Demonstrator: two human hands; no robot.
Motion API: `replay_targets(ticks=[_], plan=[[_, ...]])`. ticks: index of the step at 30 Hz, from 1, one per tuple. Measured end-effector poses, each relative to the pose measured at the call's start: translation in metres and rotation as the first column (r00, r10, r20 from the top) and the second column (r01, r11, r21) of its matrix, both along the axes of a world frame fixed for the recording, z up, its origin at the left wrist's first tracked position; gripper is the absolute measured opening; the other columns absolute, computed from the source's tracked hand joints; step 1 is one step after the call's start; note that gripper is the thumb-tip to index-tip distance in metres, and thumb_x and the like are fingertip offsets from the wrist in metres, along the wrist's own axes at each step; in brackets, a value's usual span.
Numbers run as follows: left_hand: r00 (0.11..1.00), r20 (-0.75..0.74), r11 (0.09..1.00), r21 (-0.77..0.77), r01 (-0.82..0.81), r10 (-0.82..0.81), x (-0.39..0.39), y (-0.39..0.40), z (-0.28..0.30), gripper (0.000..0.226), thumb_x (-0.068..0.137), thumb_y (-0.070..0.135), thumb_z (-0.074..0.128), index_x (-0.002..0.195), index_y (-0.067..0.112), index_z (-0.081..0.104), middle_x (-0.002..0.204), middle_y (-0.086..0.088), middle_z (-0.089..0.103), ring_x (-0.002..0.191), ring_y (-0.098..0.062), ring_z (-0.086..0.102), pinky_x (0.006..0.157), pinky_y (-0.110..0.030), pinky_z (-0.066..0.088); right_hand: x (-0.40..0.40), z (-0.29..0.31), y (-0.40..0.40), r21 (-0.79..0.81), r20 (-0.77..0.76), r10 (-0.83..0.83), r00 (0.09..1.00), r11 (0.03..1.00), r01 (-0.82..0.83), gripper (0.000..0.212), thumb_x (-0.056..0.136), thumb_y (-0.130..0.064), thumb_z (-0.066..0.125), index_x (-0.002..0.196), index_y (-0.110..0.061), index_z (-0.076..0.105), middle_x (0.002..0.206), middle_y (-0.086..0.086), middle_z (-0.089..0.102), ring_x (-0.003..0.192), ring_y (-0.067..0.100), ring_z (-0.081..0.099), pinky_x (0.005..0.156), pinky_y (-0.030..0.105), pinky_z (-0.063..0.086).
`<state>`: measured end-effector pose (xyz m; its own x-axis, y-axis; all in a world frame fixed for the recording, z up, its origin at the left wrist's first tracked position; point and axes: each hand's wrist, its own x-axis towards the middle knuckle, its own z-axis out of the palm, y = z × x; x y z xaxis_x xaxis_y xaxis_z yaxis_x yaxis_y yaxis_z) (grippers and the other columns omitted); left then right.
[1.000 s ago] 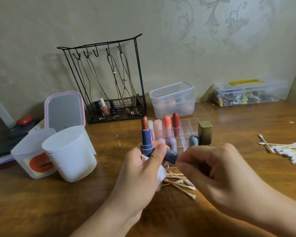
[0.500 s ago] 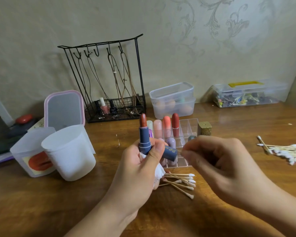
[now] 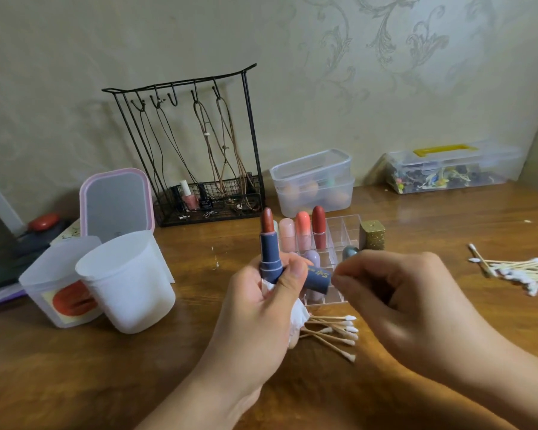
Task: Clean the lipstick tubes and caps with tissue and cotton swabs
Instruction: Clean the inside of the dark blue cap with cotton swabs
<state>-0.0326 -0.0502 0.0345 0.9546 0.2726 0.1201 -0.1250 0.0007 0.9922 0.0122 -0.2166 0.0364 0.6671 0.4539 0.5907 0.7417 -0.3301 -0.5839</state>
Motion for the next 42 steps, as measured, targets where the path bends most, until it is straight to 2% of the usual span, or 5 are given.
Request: replay_targets(ticks=[14,21,26,31,42], plan=[[0.999,0.024,0.999,-0.016,-0.045,0.046,0.001,0.001,0.0,0.028,0.073,0.048,0.06,0.09,0.027,0.059,0.073,0.011,0.067,0.067,0.006,0.062,0.067,-0.019,0.046,-0.006,0.001,0.004,-0.051,0.065,-0.03,0.997,0.998,0.034,0.017,0.086,-0.016,0.071,0.07,-0.022,0.068,0.049,-0.011,0.05,0.041,0.003,0.042,0.042,0.007,0.028],[0.997,0.055,0.998,0.03,-0.059,0.057,0.0,0.002,0.001,0.025,0.074,0.046,0.057,0.089,0.026,0.057,0.064,0.02,0.064,0.064,0.008,0.06,0.051,-0.004,0.043,-0.004,0.0,0.004,-0.057,0.06,-0.065,0.996,0.996,0.069,0.018,0.086,-0.015,0.072,0.07,-0.023,0.068,0.048,-0.013,0.048,0.041,0.004,0.043,0.042,0.006,0.028],[0.999,-0.028,1.0,0.019,-0.016,0.016,0.0,0.002,0.0,0.03,0.073,0.05,0.058,0.093,0.028,0.06,0.064,0.013,0.062,0.058,-0.003,0.058,0.058,-0.018,0.044,0.0,0.012,-0.006,-0.07,-0.097,0.153,0.983,0.985,-0.16,0.017,0.09,-0.022,0.068,0.073,-0.022,0.069,0.052,-0.008,0.055,0.045,0.0,0.04,0.044,0.013,0.033],[0.998,-0.053,0.982,-0.187,0.006,-0.016,0.002,0.01,0.005,0.02,0.078,0.038,0.063,0.094,0.027,0.07,0.081,-0.011,0.059,0.058,-0.011,0.046,0.047,-0.023,0.035,0.005,0.009,-0.008,0.087,-0.123,0.115,0.986,0.991,-0.105,0.016,0.087,-0.019,0.071,0.071,-0.021,0.071,0.05,-0.008,0.054,0.044,0.001,0.041,0.044,0.012,0.032],[0.979,-0.002,0.718,-0.68,0.149,-0.205,0.002,0.015,0.016,0.026,0.095,0.026,0.045,0.082,0.01,0.061,0.061,-0.001,0.039,0.04,-0.004,0.028,0.03,-0.013,0.022,-0.008,0.012,-0.007,0.189,0.154,-0.014,0.988,0.982,-0.015,0.011,0.079,-0.017,0.071,0.072,-0.024,0.068,0.059,-0.004,0.057,0.048,0.009,0.048,0.045,0.015,0.034]])
